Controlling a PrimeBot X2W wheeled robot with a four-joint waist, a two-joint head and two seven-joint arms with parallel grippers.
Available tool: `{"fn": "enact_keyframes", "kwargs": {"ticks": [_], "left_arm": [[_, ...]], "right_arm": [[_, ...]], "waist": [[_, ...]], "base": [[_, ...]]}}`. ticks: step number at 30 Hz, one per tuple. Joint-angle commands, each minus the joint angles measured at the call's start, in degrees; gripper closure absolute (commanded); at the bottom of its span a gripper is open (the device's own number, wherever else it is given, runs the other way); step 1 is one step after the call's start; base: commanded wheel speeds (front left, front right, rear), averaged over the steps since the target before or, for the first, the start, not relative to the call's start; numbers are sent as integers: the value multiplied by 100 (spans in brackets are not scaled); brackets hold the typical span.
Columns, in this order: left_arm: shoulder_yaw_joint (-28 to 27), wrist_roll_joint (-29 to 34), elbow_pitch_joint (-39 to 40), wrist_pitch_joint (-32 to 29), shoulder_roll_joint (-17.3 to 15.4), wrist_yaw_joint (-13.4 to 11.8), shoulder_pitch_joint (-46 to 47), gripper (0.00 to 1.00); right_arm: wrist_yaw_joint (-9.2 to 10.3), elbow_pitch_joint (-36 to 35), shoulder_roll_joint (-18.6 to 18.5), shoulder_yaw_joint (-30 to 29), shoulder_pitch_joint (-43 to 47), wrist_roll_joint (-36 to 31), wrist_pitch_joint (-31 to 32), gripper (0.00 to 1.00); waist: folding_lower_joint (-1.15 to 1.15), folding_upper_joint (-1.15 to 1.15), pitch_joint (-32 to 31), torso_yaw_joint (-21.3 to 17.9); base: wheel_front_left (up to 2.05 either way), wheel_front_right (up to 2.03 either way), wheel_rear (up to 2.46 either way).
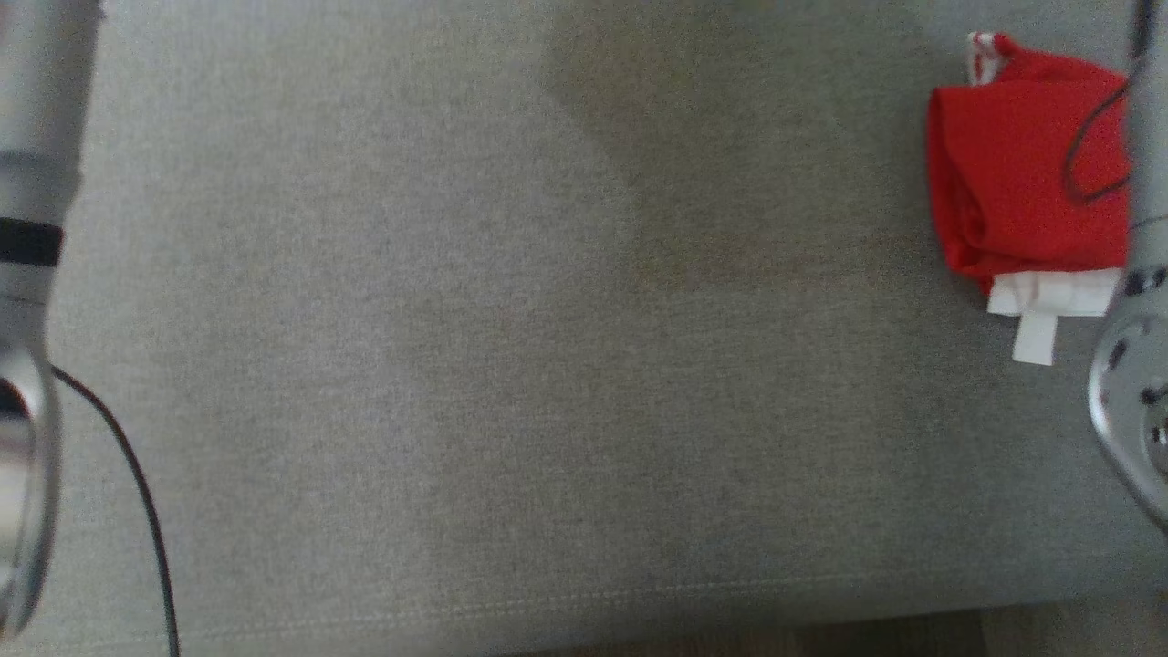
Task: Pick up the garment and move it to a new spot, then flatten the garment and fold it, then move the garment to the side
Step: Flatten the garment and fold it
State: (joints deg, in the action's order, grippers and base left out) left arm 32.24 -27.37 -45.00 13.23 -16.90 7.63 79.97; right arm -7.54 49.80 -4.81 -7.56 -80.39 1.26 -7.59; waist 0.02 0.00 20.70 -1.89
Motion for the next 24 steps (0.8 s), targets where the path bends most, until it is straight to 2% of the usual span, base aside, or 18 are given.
{"fn": "enact_keyframes", "kwargs": {"ticks": [1,5,11,17,22,24], "left_arm": [[-219,16,-36,80,-248,-23,149,100],[-29,13,-214,169,-13,-18,-204,100],[345,34,232,174,19,-16,-1194,100],[1166,-3,785,175,-221,-15,-2502,100],[2086,9,1093,176,-527,-15,-3310,100],[2506,-41,1239,176,-622,-15,-3661,100]], "right_arm": [[5,61,99,-58,-97,15,-127,100],[5,899,165,20,168,123,-382,100],[5,1704,187,432,713,339,-486,100],[5,2179,184,1132,1517,675,-146,100],[5,2244,-96,1821,2227,1016,323,100],[5,2179,-295,2306,2702,1278,655,100]], "waist": [[-2,0,174,58],[-2,0,291,89],[-2,0,241,130],[-2,0,-167,187],[-2,0,-653,235],[-2,0,-929,290]], "base": [[0,0,0],[0,0,0],[0,0,0],[0,0,0],[0,0,0],[0,0,0]]}}
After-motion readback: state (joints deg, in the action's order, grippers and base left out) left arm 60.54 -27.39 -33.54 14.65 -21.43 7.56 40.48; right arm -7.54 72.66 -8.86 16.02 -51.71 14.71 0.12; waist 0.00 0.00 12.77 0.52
